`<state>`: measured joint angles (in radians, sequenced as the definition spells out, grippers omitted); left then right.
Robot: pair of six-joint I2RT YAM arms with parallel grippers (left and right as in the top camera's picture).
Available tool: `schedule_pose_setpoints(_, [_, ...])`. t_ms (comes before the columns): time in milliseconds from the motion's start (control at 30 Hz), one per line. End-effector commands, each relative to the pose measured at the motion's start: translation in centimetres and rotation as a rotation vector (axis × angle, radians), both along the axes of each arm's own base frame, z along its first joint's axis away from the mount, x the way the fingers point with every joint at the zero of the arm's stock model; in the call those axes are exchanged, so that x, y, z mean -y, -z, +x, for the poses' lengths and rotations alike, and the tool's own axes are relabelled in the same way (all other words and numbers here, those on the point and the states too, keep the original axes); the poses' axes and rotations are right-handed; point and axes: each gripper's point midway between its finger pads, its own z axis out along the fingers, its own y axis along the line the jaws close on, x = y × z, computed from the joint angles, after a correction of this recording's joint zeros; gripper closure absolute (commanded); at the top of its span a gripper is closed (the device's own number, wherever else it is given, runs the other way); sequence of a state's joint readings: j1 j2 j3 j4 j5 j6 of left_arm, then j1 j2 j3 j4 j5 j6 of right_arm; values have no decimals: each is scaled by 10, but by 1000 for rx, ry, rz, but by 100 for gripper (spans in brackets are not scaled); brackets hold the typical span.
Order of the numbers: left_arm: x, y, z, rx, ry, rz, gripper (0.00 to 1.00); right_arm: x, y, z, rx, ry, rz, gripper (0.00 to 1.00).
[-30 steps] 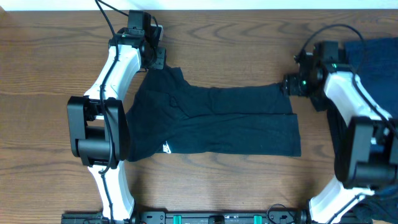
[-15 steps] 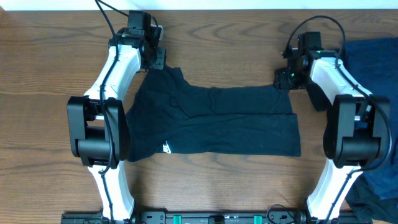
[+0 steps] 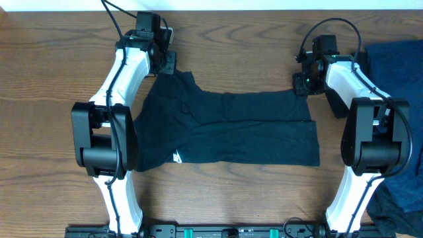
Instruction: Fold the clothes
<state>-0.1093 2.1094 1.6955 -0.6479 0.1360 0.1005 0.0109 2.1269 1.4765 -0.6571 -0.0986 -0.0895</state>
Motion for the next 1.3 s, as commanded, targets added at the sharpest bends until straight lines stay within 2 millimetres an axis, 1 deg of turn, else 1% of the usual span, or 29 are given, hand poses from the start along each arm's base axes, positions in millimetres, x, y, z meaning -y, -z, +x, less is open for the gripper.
schedule_pose_setpoints(0, [2,-3,-1,-1,-10,-16,94,-3,5,1,-9,-9,-7,84])
schedule_pose_setpoints(67, [2,-3,-1,-1,-10,-16,94,0,5,2,-7,-4,-20,97])
schedule_pose_setpoints(100, [2,-3,-1,-1,-10,-16,94,1,5,3,-5,-6,-21,99])
schedule_pose_setpoints(200, [2,-3,-1,-4,-10,-15,94,1,3,4,3,-17,-16,99])
schedule_pose_setpoints(300, [1,-2,-6,-21,-11,-13,94,-5,-4,6,18,-48,30,99])
schedule_pose_setpoints(400, [0,-4,-14,-46,-11,-11,94,-10,-21,9,52,-56,102,99])
schedule_pose_setpoints(500, [-1,-18,-20,-43,-13,-11,94,-11,-45,12,99,-56,183,99])
schedule_pose_setpoints(567, [-2,-34,-23,-23,-13,-14,94,-8,-62,10,122,-48,215,99])
schedule_pose_setpoints(633, [-2,-49,-28,-7,-13,-15,94,-2,-73,6,129,-36,219,99])
schedule_pose_setpoints(700, [-3,-64,-36,-1,-13,-16,94,4,-84,-1,125,-30,215,99])
schedule_pose_setpoints(767, [-4,-74,-47,-11,-14,-15,94,7,-91,-11,107,-31,214,99])
schedule_pose_setpoints(833, [-5,-80,-59,-41,-31,-20,94,9,-95,-23,74,-27,215,99])
schedule_pose_setpoints(933, [-8,-77,-81,-126,-66,-22,94,7,-96,-44,-5,-17,224,99])
schedule_pose_setpoints(1067, [-12,-67,-122,-298,-76,0,94,4,-89,-73,-125,-10,236,99])
schedule_pose_setpoints(1167, [-15,-65,-144,-388,-99,9,94,5,-85,-85,-177,1,237,99])
schedule_pose_setpoints(1267, [-16,-61,-159,-457,-158,7,94,12,-80,-97,-223,17,209,99])
